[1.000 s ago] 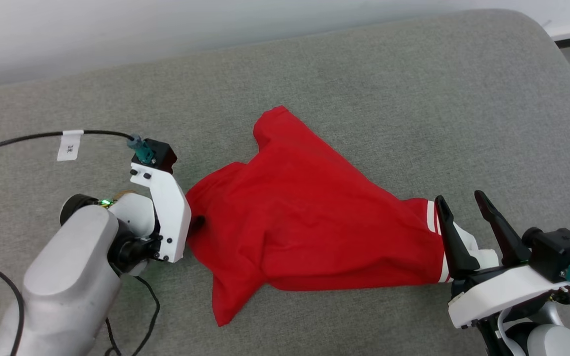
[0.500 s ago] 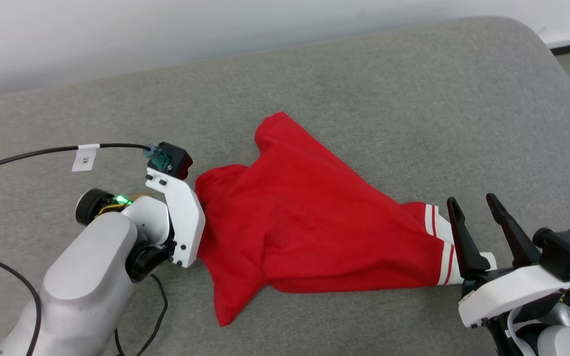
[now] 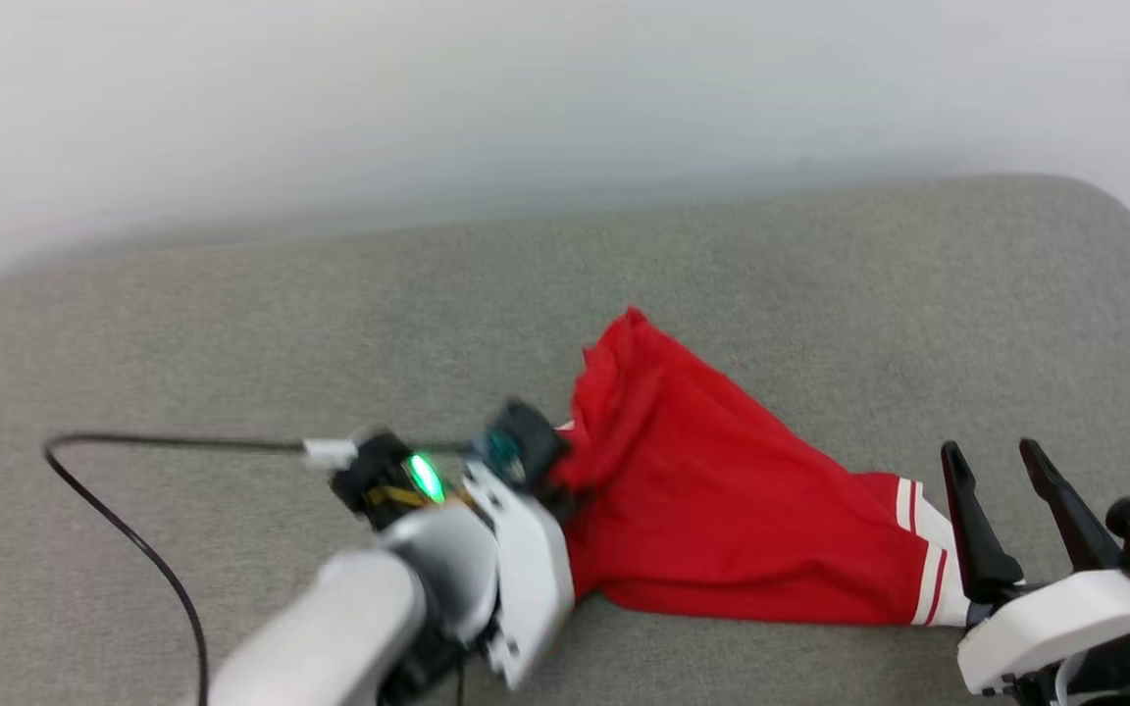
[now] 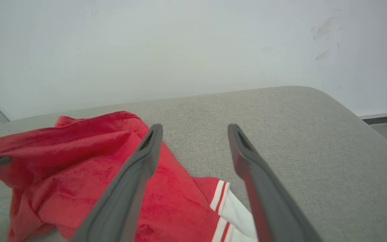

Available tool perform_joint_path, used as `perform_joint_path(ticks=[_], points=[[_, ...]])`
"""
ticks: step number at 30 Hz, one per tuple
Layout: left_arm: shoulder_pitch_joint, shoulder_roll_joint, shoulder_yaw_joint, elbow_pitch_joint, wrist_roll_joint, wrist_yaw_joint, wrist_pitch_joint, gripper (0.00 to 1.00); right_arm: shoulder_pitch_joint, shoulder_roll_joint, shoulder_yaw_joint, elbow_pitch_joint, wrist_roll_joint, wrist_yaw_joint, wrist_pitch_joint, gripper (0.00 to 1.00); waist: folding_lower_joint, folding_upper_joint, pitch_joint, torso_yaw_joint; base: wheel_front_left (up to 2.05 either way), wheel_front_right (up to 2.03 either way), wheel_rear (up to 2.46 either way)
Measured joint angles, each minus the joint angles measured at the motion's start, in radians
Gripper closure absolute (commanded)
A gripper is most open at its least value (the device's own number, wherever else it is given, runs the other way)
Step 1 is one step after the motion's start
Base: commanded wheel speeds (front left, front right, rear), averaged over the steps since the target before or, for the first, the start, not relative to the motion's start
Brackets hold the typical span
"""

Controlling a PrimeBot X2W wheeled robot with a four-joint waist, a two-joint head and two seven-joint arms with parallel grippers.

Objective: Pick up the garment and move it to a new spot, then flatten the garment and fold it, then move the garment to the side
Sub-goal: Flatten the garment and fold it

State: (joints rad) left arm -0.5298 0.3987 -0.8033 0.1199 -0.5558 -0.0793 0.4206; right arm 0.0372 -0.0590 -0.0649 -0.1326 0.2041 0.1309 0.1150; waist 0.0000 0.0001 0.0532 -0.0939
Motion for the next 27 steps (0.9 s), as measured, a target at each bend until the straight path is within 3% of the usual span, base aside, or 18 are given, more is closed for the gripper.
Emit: perform_joint_path(ticks=[8, 18, 19, 20, 27], points=[[0.227, 0.033, -0.144, -0.111, -0.048, -0.005, 0.104, 1.0, 0.057, 0.004, -0.023, -0.026, 0.002, 0.0, 0.028, 0.0, 0.0, 0.0, -0.054, 0.053, 0.0, 0.0, 0.0], [0.412, 0.066, -0.187, -0.029, -0.132, 0.047, 0.144, 1.0, 0.07, 0.006, -0.014, -0.037, -0.001, 0.0, 0.044, 0.0, 0.0, 0.0, -0.055, 0.071, 0.0, 0.0, 0.0], [0.415, 0.063, -0.18, -0.025, -0.135, 0.054, 0.133, 0.31, 0.07, 0.006, -0.014, -0.04, -0.001, 0.0, 0.044, 0.0, 0.0, 0.0, -0.053, 0.074, 0.0, 0.0, 0.0], [0.415, 0.06, -0.171, -0.022, -0.135, 0.06, 0.118, 0.0, 0.069, 0.006, -0.015, -0.042, -0.002, 0.0, 0.045, 0.0, -0.0001, 0.0, -0.052, 0.077, 0.0, 0.0, 0.0], [0.37, 0.032, -0.076, -0.093, -0.085, 0.132, -0.055, 0.0, 0.069, 0.007, -0.022, -0.055, -0.003, 0.0, 0.054, 0.0, -0.0001, 0.0, -0.054, 0.102, 0.0, 0.0, 0.0]])
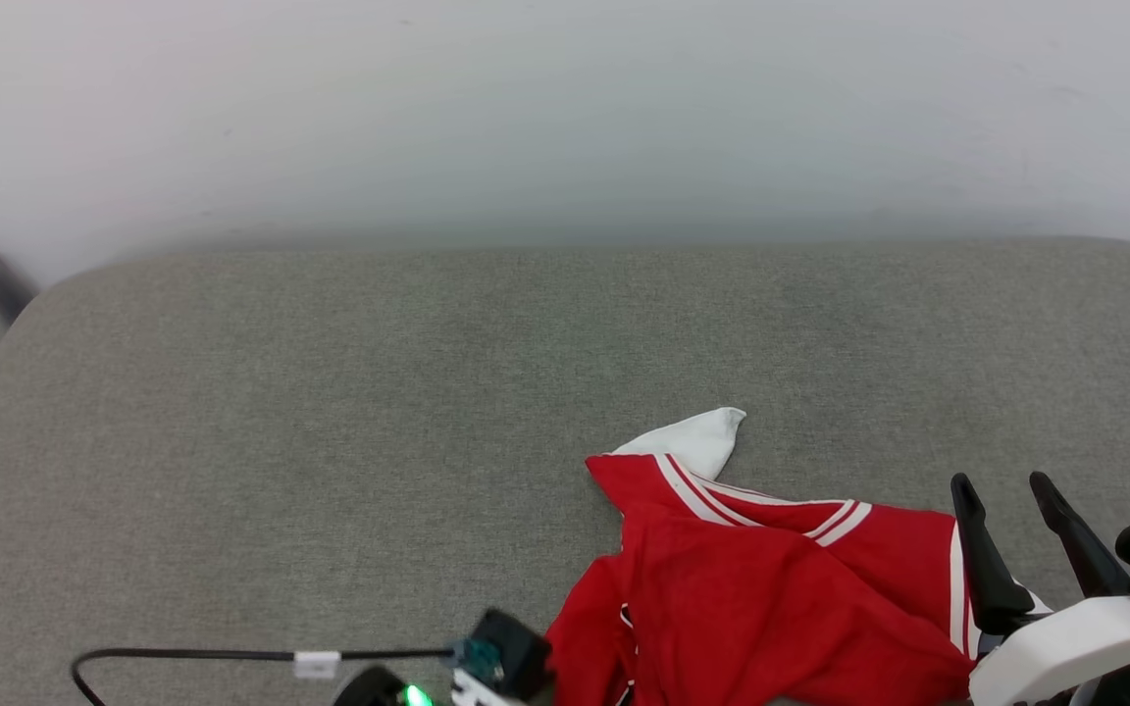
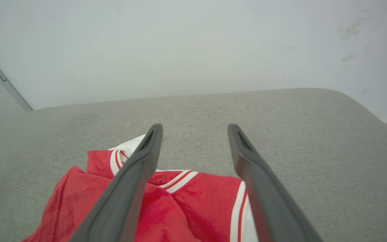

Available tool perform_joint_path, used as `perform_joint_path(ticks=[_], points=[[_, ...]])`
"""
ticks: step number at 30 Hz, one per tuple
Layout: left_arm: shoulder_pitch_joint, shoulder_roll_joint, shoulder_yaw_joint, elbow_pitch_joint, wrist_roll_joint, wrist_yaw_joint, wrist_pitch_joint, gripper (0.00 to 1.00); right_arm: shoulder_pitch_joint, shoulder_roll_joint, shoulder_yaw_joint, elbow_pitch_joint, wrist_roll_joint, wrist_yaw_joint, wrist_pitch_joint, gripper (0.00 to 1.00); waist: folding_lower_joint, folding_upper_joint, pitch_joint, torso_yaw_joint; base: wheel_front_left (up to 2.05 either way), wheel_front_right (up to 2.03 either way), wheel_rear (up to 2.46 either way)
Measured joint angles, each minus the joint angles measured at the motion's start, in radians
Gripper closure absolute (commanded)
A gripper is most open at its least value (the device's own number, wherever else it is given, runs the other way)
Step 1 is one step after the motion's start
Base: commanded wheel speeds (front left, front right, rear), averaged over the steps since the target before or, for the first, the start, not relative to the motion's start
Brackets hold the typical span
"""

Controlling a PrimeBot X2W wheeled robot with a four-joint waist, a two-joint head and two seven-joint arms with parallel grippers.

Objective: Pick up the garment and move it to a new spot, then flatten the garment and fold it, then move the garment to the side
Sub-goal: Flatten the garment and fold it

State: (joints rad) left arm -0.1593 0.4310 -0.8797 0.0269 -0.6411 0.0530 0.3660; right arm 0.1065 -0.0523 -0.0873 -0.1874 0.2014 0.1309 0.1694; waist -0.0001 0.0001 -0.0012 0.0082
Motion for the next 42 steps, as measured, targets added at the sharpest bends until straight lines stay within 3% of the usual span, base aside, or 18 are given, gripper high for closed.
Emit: perform_joint_path(ticks=[8, 14, 21, 25, 29, 34, 42], points=[[-0.136, -0.014, 0.136, -0.061, 0.083, 0.081, -0.181, 0.0, -0.009, 0.0, 0.012, -0.008, 0.0, 0.0, 0.006, 0.0, 0.0, 0.0, 0.007, -0.007, 0.0, 0.0, 0.0], [-0.267, -0.045, 0.191, -0.011, 0.112, 0.091, -0.246, 0.0, -0.043, 0.0, 0.03, -0.019, 0.0, 0.0, 0.0, 0.0, 0.0, 0.0, 0.05, -0.034, 0.0, 0.0, 0.0], [-0.511, -0.077, 0.207, 0.145, 0.116, -0.006, -0.22, 0.0, -0.111, 0.0, 0.05, -0.022, 0.0, 0.0, -0.022, 0.0, 0.0002, 0.0, 0.148, -0.088, 0.0, 0.0, 0.0], [-0.637, -0.085, 0.166, 0.263, 0.109, -0.106, -0.134, 0.0, -0.146, 0.0, 0.06, -0.007, 0.002, 0.0, -0.043, 0.0, 0.0002, 0.0, 0.195, -0.139, 0.0, 0.0, 0.0], [-0.72, -0.107, 0.098, 0.384, 0.08, -0.163, -0.025, 0.0, -0.162, 0.0, 0.064, 0.01, 0.013, 0.0, -0.064, 0.0, 0.0002, 0.0, 0.238, -0.189, 0.0, 0.0, 0.0], [-0.792, -0.13, 0.021, 0.53, 0.007, -0.182, 0.098, 0.0, -0.172, 0.0, 0.074, 0.033, 0.027, 0.0, -0.079, 0.0, 0.0002, 0.0, 0.286, -0.243, 0.0, 0.0, 0.0], [-0.856, -0.133, -0.164, 0.65, -0.143, -0.182, 0.252, 0.0, -0.191, 0.0, 0.088, 0.072, 0.055, 0.0, -0.1, 0.0, 0.0002, 0.0, 0.338, -0.309, 0.0, 0.0, 0.0]])
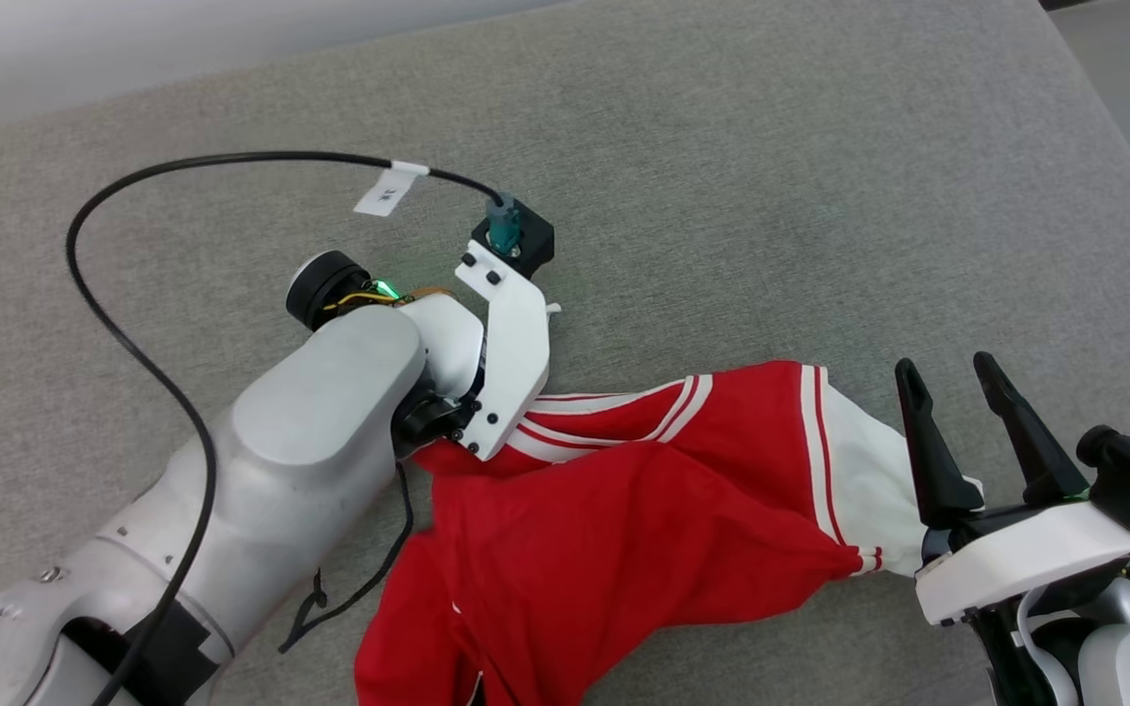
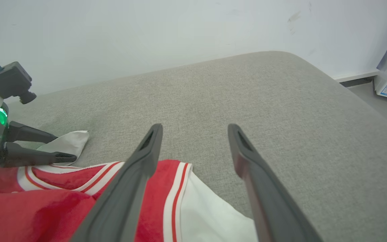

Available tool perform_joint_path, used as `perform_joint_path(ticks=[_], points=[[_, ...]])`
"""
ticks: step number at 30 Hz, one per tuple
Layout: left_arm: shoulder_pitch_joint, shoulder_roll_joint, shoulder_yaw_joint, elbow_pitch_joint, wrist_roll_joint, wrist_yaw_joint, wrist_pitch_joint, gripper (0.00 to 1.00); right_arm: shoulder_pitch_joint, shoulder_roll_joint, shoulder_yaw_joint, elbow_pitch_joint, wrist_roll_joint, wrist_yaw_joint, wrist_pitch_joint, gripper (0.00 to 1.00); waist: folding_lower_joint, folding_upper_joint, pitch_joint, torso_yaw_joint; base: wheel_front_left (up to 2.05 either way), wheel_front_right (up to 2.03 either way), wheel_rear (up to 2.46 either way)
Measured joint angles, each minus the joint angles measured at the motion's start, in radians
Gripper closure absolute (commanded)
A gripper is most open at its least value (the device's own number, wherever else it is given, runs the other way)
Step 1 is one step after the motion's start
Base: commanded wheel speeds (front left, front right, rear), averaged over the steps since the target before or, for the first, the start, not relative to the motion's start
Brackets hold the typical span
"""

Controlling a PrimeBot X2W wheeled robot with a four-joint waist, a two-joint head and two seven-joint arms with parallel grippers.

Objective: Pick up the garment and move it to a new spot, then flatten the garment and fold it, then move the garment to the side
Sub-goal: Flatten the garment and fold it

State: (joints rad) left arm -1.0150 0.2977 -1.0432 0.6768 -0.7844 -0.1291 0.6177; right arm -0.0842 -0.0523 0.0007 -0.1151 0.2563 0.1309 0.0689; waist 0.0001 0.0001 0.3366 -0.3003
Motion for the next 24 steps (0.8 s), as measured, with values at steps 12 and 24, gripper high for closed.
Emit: perform_joint_path(ticks=[12, 24], points=[[-0.071, -0.042, -0.126, 0.145, -0.025, -0.003, -0.084, 1.0, -0.003, 0.0, -0.02, 0.024, 0.007, 0.0, -0.006, 0.0, -0.0001, 0.0, -0.013, 0.0, 0.0, 0.0, 0.0], [-0.131, 0.089, 0.02, 0.169, -0.052, 0.082, -0.375, 1.0, 0.04, 0.001, -0.068, -0.012, -0.012, 0.0, 0.04, 0.0, -0.0001, 0.0, -0.108, 0.139, 0.0, 0.0, 0.0]])
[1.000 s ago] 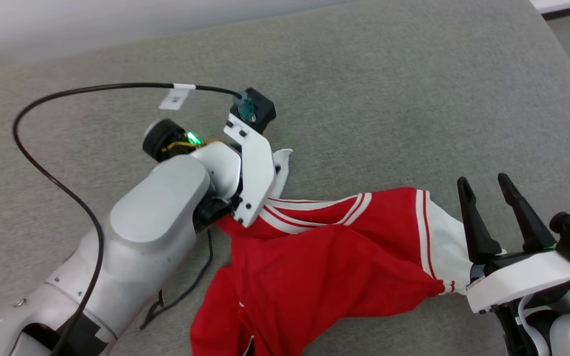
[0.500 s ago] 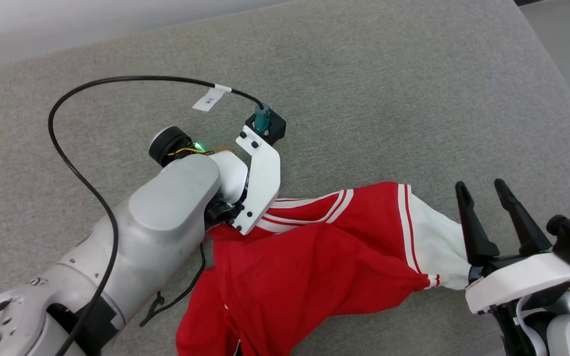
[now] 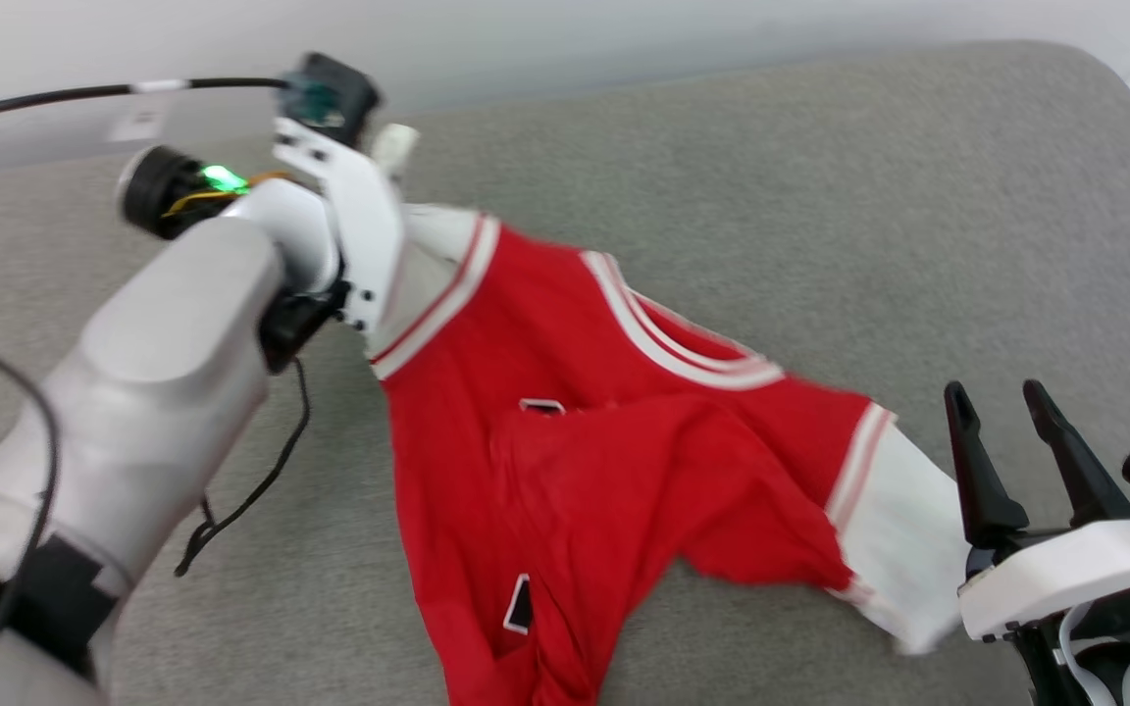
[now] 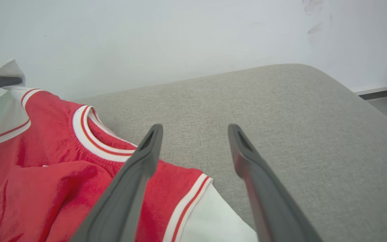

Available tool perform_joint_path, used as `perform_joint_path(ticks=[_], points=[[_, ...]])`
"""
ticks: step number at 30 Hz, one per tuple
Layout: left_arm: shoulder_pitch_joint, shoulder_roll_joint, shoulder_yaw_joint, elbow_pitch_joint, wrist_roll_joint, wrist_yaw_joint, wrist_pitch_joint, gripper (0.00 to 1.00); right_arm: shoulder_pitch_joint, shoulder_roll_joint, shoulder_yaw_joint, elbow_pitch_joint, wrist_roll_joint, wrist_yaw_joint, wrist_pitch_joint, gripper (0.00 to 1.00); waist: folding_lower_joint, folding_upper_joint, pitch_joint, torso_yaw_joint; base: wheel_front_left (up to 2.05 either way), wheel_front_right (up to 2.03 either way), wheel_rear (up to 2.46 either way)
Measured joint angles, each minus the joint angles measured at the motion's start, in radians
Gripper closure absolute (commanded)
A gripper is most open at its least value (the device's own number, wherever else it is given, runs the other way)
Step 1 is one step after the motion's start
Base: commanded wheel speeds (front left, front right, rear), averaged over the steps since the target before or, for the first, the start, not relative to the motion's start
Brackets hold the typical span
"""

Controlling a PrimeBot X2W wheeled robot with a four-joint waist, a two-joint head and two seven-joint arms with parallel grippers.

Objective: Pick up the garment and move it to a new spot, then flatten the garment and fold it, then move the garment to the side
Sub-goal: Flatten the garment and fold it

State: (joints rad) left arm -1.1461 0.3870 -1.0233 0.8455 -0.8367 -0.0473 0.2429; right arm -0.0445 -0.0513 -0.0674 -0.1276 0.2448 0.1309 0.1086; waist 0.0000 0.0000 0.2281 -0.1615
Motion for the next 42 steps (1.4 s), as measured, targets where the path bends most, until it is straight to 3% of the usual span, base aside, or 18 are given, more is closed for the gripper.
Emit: perform_joint_path(ticks=[5, 10, 13, 18, 19, 20, 27, 35, 42], points=[[0.149, 0.097, 0.095, -0.061, -0.11, 0.065, -0.038, 1.0, 0.03, 0.0, -0.023, -0.015, 0.0, 0.0, 0.015, 0.0, 0.0, 0.0, -0.04, 0.061, 0.0, 0.0, 0.0], [0.403, 0.18, 0.212, -0.151, -0.256, 0.169, -0.123, 1.0, 0.052, 0.0, -0.039, -0.021, 0.001, 0.0, 0.021, 0.0, 0.0, 0.0, -0.069, 0.101, 0.0, 0.0, 0.0], [0.563, 0.202, 0.265, -0.208, -0.328, 0.225, -0.189, 1.0, 0.059, 0.0, -0.049, -0.021, 0.003, 0.0, 0.024, 0.0, -0.0001, 0.0, -0.076, 0.113, 0.0, 0.0, 0.0], [0.699, 0.196, 0.314, -0.289, -0.372, 0.274, -0.297, 1.0, 0.066, 0.0, -0.054, -0.018, 0.008, 0.0, 0.033, 0.0, 0.0, 0.0, -0.075, 0.12, 0.0, 0.0, 0.0], [0.706, 0.195, 0.321, -0.302, -0.37, 0.281, -0.323, 0.68, 0.065, 0.0, -0.054, -0.019, 0.007, 0.0, 0.035, 0.0, 0.0, 0.0, -0.077, 0.121, 0.0, 0.0, 0.0], [0.711, 0.194, 0.324, -0.318, -0.36, 0.288, -0.352, 0.0, 0.065, 0.0, -0.054, -0.021, 0.005, 0.0, 0.038, 0.0, 0.0, 0.0001, -0.08, 0.121, 0.0, 0.0, 0.0], [0.72, 0.202, 0.345, -0.409, -0.222, 0.334, -0.496, 0.0, 0.065, 0.0, -0.052, -0.031, -0.011, 0.0, 0.066, 0.0, -0.0001, 0.0, -0.125, 0.122, 0.0, 0.0, 0.0], [0.847, 0.181, 0.443, -0.641, 0.062, 0.413, -0.505, 0.0, 0.085, 0.0, -0.046, -0.03, -0.019, 0.0, 0.1, 0.0, -0.0001, 0.0, -0.189, 0.119, 0.0, 0.0, 0.0], [1.008, 0.162, 0.465, -0.766, 0.163, 0.458, -0.506, 0.0, 0.109, -0.005, -0.043, -0.034, -0.034, 0.0, 0.113, 0.0, -0.0001, 0.0, -0.237, 0.125, 0.0, 0.0, 0.0]])
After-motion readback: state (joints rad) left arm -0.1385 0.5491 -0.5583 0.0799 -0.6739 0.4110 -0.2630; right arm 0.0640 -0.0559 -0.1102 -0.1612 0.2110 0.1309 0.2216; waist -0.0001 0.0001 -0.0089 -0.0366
